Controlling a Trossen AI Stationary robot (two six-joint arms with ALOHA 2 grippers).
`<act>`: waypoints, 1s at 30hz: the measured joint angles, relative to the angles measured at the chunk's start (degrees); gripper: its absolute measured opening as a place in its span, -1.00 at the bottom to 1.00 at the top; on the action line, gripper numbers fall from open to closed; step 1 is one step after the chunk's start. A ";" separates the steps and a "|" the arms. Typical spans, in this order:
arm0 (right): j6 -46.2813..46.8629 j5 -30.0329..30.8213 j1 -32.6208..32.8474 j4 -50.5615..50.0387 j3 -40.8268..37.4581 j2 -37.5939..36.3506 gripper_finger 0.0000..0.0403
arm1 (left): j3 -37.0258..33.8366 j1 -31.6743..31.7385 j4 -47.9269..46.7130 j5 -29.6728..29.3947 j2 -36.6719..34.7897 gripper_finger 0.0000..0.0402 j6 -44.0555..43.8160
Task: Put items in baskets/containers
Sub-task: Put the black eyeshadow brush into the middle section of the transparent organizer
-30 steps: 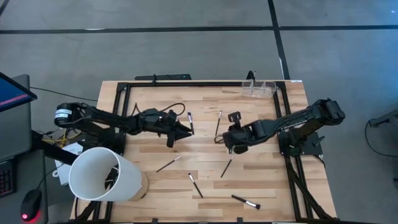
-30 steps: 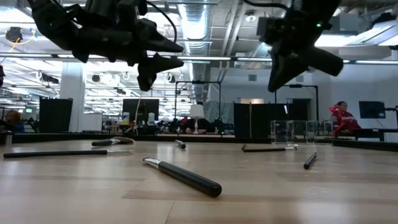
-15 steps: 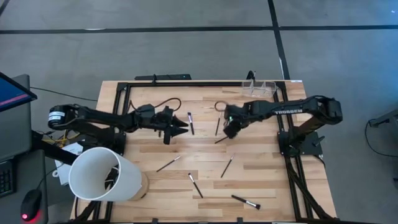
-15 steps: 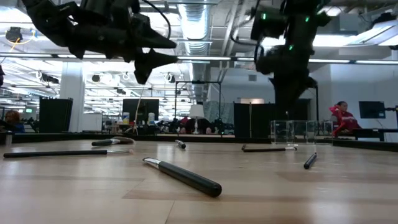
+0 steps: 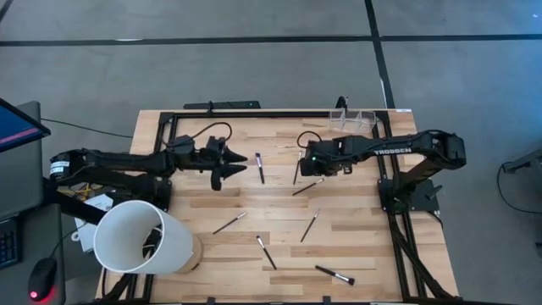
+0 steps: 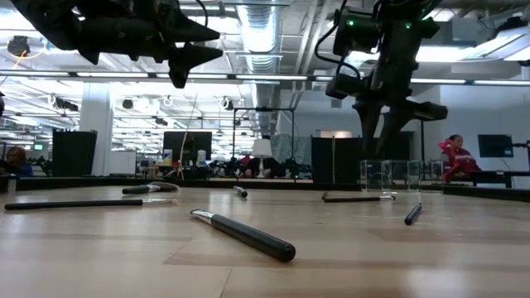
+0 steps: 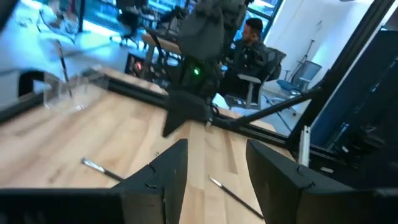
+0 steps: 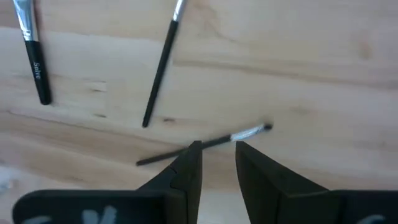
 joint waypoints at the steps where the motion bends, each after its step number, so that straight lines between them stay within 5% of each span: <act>1: 1.89 0.23 0.39 0.15 0.00 0.14 -0.58 | 0.00 0.25 0.09 0.00 -0.17 -0.20 0.58; 10: 13.75 -1.29 4.01 1.97 0.36 7.58 -0.54 | 0.33 5.90 -0.08 5.03 -2.16 -0.20 1.90; 20: 12.84 1.07 6.51 2.32 5.47 13.14 -0.45 | 2.05 10.57 0.07 16.27 -3.72 -0.20 1.95; 30: 5.71 8.22 -0.70 11.15 8.13 14.51 -0.44 | 2.40 12.48 -1.26 21.09 -6.09 -0.20 1.79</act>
